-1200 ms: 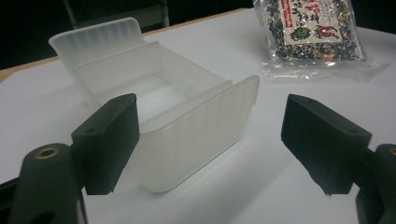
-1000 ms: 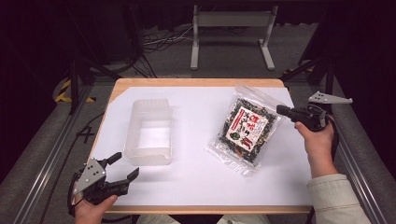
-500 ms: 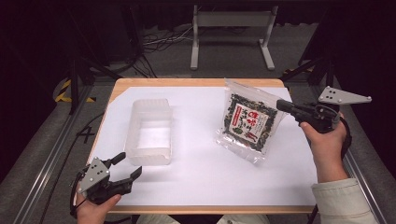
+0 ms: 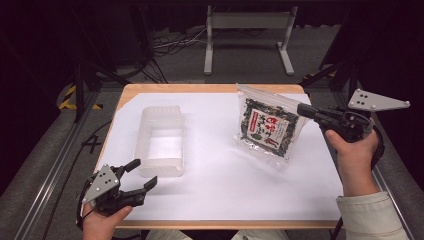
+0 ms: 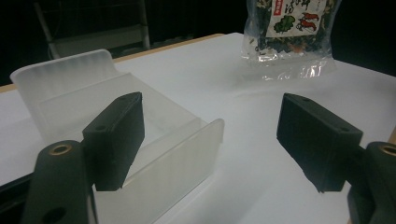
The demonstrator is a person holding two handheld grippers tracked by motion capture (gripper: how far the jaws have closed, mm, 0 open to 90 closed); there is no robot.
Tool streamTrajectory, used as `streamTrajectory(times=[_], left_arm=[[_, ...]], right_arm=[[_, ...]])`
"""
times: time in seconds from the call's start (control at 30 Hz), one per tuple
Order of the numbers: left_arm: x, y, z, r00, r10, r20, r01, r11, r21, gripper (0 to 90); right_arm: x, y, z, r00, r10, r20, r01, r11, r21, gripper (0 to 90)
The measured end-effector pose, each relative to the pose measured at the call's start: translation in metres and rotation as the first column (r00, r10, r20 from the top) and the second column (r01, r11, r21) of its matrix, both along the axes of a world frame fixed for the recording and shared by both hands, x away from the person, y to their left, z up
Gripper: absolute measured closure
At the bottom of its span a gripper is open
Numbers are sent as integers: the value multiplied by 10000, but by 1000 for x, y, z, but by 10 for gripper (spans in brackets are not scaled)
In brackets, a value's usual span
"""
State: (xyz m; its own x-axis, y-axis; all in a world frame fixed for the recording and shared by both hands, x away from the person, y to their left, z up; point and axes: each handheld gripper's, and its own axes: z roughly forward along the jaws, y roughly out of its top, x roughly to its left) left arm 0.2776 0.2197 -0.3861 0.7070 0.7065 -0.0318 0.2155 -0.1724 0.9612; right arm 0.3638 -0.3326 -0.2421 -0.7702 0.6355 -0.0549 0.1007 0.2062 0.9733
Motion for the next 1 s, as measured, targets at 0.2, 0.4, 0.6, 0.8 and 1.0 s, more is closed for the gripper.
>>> streamTrajectory(times=[0.2,0.4,0.6,0.8,1.0], left_arm=[[3,-2,0,9985,-540,-2,540,9985,-96,235],[0,-3,3,9977,-661,134,667,9960,-590,261],[-2,-8,6,9971,-690,-311,674,9965,-489,237],[1,-12,18,9954,-923,-251,908,9943,-559,276],[7,-14,26,9922,-1219,-245,1198,9900,-748,280]], right_arm=[[-4,5,8,9992,374,129,-373,9992,-117,900],[-7,10,16,9958,849,336,-843,9963,-190,900],[-11,18,23,9925,1127,482,-1117,9935,-228,900],[-12,32,26,9869,1496,596,-1481,9885,-293,900],[-10,44,27,9822,1771,630,-1752,9839,-342,900]])
